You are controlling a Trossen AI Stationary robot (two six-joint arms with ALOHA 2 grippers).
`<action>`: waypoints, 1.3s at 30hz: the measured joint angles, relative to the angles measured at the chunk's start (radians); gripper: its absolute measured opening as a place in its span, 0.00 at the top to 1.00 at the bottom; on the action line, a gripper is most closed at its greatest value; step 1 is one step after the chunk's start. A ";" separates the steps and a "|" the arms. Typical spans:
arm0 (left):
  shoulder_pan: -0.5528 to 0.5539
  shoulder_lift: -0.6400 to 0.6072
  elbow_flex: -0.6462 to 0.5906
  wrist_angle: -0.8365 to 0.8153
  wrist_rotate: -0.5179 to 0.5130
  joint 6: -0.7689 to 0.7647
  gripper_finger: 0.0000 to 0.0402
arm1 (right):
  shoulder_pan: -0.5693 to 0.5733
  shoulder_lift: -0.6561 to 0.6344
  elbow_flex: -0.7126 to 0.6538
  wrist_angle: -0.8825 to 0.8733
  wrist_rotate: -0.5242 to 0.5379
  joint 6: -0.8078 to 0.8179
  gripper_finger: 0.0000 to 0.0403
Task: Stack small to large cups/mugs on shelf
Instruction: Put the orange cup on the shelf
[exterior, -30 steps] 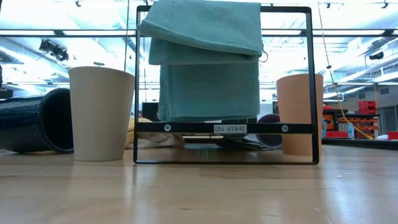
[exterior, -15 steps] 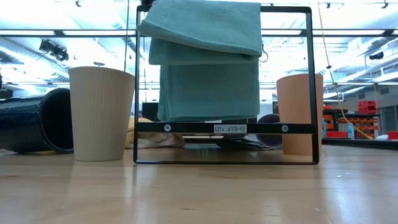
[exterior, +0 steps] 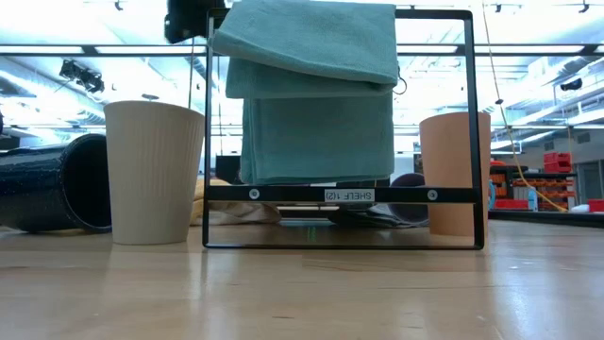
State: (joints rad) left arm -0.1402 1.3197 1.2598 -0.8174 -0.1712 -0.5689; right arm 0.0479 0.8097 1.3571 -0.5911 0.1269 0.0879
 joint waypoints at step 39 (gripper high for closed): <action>-0.043 0.101 0.000 -0.217 0.210 -0.223 0.52 | 0.001 0.052 0.000 -0.108 -0.073 0.083 0.98</action>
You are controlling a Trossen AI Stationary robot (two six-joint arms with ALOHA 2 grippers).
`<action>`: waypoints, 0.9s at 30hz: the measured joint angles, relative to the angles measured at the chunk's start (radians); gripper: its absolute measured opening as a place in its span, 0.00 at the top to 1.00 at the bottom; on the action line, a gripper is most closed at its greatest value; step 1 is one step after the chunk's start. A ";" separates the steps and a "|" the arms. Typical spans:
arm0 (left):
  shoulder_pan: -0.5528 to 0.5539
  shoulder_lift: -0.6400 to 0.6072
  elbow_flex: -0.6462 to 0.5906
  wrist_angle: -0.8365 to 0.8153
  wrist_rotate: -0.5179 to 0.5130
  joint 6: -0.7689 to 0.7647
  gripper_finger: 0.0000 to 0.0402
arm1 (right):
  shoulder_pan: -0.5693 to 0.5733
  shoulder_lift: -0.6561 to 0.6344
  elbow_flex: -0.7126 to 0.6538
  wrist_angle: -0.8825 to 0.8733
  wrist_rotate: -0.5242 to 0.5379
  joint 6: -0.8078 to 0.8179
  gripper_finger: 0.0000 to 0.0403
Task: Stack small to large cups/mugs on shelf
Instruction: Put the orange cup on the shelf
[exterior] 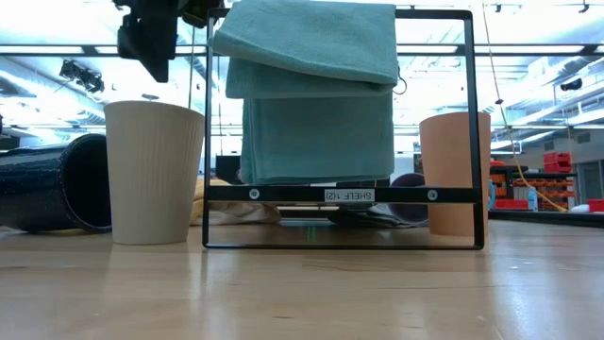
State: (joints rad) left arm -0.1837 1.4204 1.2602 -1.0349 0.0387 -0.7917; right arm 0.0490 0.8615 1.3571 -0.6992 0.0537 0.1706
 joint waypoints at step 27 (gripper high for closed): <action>0.006 0.000 0.000 0.005 -0.045 0.043 0.51 | 0.000 0.211 -0.006 -0.443 -0.095 0.080 0.91</action>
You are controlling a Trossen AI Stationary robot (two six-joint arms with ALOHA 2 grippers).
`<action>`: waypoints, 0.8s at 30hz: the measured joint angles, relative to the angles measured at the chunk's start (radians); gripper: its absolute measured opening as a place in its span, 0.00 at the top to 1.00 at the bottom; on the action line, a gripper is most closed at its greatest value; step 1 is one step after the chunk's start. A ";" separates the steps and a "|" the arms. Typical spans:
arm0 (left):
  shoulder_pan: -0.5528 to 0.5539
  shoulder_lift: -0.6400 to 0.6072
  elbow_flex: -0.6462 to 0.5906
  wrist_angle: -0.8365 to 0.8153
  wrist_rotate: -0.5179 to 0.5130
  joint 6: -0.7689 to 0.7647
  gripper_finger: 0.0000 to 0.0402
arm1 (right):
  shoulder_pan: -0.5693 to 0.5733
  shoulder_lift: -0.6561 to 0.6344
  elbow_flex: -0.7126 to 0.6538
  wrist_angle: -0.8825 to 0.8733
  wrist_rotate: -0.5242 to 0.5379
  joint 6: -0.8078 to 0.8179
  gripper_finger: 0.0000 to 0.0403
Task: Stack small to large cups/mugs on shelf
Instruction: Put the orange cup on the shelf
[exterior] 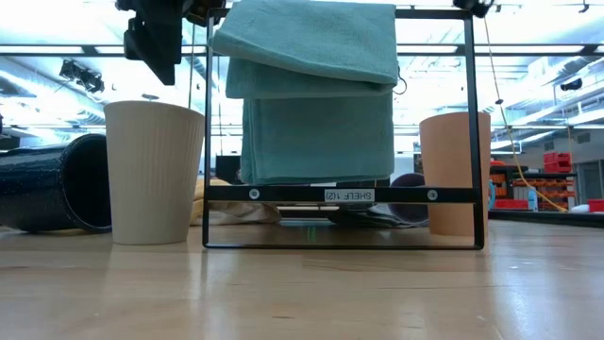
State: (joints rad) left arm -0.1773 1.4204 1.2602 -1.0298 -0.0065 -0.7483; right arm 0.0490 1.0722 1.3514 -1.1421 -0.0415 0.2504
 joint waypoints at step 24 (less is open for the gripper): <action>0.001 0.000 0.000 0.000 0.000 0.012 0.54 | -0.002 0.389 0.000 -0.112 0.090 -0.070 0.75</action>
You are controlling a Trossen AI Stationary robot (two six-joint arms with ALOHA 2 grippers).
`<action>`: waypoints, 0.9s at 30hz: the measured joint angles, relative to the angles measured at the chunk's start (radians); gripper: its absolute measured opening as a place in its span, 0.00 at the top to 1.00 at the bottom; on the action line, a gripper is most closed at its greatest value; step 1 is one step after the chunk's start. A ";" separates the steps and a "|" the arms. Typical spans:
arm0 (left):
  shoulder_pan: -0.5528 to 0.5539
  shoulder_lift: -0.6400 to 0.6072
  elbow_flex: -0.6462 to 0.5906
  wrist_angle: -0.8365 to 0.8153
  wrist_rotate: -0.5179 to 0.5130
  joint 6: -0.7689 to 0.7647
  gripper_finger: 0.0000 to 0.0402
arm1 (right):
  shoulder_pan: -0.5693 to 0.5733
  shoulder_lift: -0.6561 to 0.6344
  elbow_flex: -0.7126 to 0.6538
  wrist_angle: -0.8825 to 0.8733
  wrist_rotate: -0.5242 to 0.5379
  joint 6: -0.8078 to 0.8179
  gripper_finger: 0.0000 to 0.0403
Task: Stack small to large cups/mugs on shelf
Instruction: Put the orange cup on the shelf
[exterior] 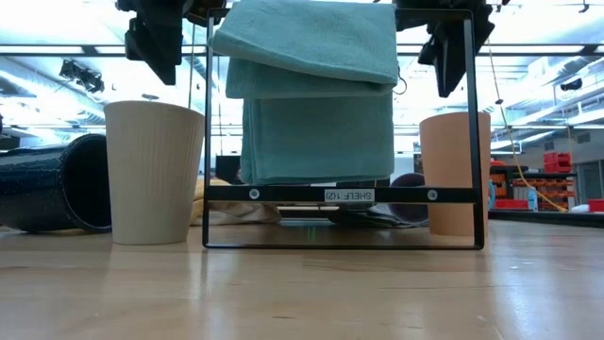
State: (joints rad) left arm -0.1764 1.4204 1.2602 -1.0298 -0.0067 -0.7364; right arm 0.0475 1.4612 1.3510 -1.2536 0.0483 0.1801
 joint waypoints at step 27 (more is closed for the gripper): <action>0.000 0.000 0.000 0.000 0.000 -0.003 0.54 | -0.059 -0.008 -0.229 0.183 -0.048 0.137 0.75</action>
State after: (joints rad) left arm -0.1761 1.4204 1.2602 -1.0294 -0.0064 -0.7391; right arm -0.0116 1.4532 1.1220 -1.0711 0.0005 0.3172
